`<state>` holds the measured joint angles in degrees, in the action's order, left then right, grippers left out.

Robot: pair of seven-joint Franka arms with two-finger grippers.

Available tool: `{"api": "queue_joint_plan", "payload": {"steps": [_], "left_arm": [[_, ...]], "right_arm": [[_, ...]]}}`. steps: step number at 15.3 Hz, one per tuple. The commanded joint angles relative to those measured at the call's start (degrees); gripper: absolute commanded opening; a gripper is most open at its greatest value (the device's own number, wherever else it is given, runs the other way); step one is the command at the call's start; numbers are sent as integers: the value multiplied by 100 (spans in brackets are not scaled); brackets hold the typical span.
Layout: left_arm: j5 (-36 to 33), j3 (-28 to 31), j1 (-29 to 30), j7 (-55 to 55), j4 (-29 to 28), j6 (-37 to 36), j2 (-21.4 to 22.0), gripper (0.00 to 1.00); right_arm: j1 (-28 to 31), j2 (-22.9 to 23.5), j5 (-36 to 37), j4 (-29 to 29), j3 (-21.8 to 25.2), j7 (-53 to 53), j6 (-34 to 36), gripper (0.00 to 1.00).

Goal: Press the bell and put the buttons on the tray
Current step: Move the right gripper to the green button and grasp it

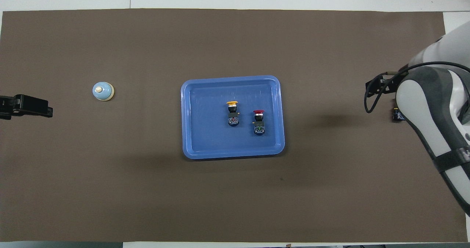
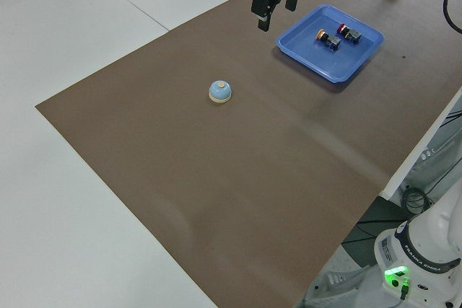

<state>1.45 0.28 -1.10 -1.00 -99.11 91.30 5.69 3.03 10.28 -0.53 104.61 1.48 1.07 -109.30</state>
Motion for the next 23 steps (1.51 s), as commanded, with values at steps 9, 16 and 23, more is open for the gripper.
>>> {"api": "queue_joint_plan", "payload": {"steps": [9,16,23], "left_arm": [[49,34,-5,-67,14,-77,11,100],[49,25,-5,-67,14,-77,11,100],[49,34,-5,-67,14,-77,11,100]], "right_arm": [[1279,-624,45,2511,-95,1897,-3052,100],[1393,-61,45,2565,-104,1897,-3809,100],[1393,194,-26,2451,-104,1888,-4047,93]]}}
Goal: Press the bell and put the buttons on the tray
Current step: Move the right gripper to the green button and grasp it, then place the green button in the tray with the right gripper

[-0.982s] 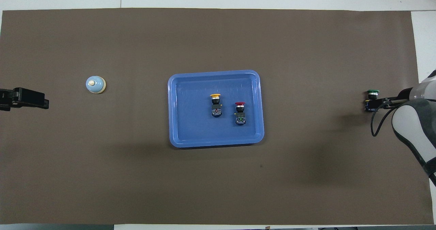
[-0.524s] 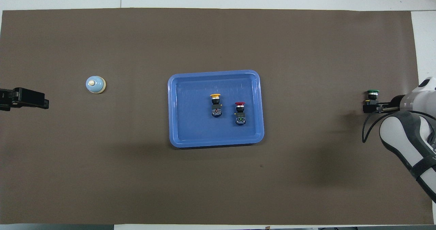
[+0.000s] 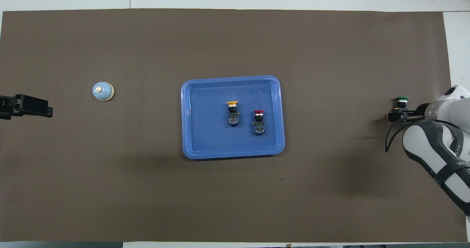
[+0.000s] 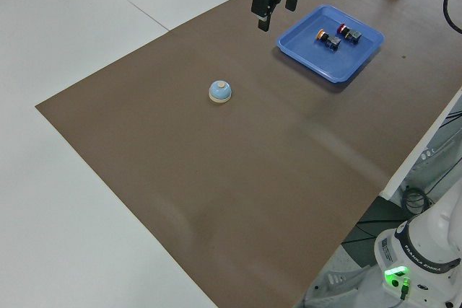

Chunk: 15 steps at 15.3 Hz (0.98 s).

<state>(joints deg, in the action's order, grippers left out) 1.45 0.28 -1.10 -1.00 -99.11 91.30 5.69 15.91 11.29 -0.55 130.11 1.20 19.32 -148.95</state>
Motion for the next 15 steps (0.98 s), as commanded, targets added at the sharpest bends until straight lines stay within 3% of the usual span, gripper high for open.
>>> {"api": "queue_joint_plan", "payload": {"steps": [1,3,6,7,11,15], "left_arm": [[49,25,-5,-67,14,-77,11,100],[49,25,-5,-67,14,-77,11,100],[49,25,-5,-67,14,-77,11,100],[49,34,-5,-67,14,-77,11,100],[49,34,-5,-67,14,-77,11,100],[49,25,-5,-67,14,-77,11,100]], "right_arm": [[106,93,-24,-118,-76,63,-73,87],[114,102,-24,-170,-76,72,-20,64],[114,93,-50,-171,-85,63,-20,10],[114,93,-51,-171,-85,54,-11,0],[27,67,-51,-380,-120,10,295,0],[-569,-39,-51,-1293,-243,-848,1778,0]]}}
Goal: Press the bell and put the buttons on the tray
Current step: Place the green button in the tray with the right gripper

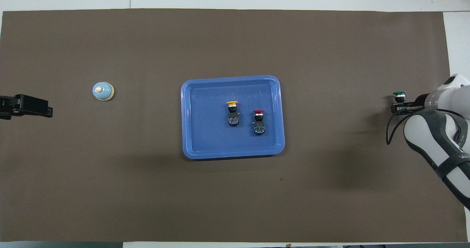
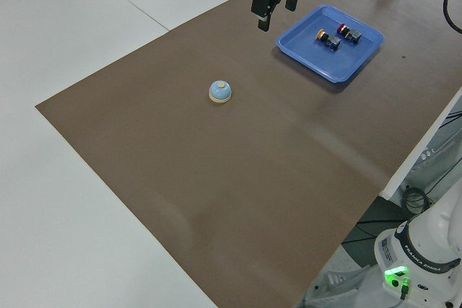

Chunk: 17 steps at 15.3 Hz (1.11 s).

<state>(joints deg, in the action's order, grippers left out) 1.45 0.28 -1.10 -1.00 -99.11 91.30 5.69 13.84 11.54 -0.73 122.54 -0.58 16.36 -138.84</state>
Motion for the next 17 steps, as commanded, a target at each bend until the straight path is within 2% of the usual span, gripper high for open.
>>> {"api": "queue_joint_plan", "payload": {"steps": [1,3,5,9,12,15,17], "left_arm": [[49,34,-5,-67,14,-77,11,100],[49,25,-5,-67,14,-77,11,100],[49,34,-5,-67,14,-77,11,100],[49,25,-5,-67,14,-77,11,100],[49,25,-5,-67,14,-77,11,100],[49,25,-5,-67,14,-77,11,100],[49,34,-5,-67,14,-77,11,100]], "right_arm": [[-686,-64,-24,-843,-65,-1025,1180,0],[-1406,-38,-15,-1458,-74,-2079,1945,0],[-2127,-3,-6,-1872,-65,-2907,2368,0],[-3394,32,-50,-2067,-74,-4297,2240,0],[-4054,146,-181,-2216,-83,-4781,2150,0],[-4625,680,-305,-2505,-74,-5185,2089,0],[-4924,1303,-235,-3136,-65,-5651,2072,0]]}}
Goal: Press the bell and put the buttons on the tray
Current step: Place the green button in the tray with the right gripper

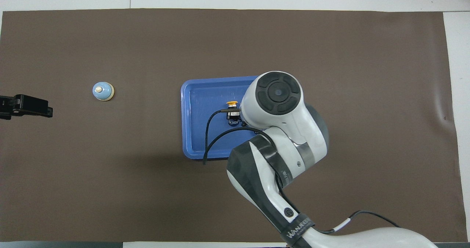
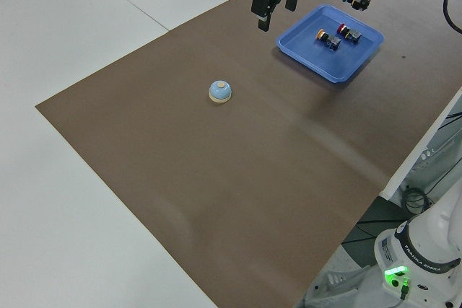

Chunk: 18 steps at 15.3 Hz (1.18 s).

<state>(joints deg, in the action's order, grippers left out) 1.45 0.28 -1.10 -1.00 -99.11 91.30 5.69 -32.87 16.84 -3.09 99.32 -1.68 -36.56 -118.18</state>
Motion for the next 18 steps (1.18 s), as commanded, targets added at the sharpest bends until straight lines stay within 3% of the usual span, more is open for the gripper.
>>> {"api": "queue_joint_plan", "payload": {"steps": [1,10,17,18], "left_arm": [[49,34,-5,-67,14,-77,11,100],[49,25,-5,-67,14,-77,11,100],[49,25,-5,-67,14,-77,11,100],[49,25,-5,-67,14,-77,11,100]], "right_arm": [[-324,1029,2,-1027,45,-413,-12,0],[-597,1471,37,-774,37,-97,-1136,0],[-747,1542,28,-652,28,-18,-1374,0],[-834,1542,28,-634,36,-53,-1366,10]]}}
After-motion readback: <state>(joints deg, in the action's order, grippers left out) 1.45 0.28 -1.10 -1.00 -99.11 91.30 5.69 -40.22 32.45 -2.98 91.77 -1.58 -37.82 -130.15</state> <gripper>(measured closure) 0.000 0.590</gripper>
